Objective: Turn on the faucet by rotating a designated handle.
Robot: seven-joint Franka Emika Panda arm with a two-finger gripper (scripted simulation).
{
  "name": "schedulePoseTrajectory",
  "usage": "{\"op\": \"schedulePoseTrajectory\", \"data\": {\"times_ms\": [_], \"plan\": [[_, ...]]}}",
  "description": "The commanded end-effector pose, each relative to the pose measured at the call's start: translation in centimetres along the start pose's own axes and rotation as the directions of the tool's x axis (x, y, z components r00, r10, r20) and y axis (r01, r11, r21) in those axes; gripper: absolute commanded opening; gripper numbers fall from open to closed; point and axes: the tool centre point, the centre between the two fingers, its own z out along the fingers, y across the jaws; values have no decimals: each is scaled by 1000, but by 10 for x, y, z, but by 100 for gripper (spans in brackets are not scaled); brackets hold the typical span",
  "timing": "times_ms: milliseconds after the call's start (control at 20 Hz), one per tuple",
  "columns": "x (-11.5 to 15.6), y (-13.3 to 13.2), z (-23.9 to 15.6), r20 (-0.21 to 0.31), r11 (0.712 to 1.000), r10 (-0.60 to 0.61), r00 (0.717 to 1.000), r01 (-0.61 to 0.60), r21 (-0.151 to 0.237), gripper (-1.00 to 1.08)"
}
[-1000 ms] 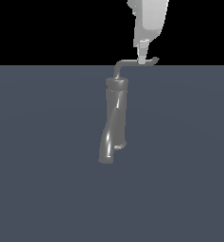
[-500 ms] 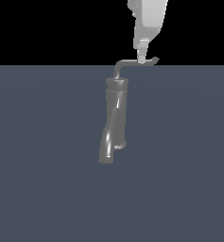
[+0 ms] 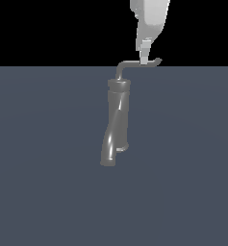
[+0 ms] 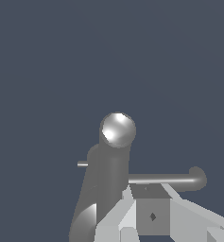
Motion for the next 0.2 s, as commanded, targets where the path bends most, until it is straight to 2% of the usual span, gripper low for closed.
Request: {"op": "schedulePoseTrajectory", "data": {"times_ms": [0,150], "plan": [[28,-49,-4,-9,994,37,999,-36,100,-100],[30,-54,-5,-9,994,40,999,-38,100,-100]]}}
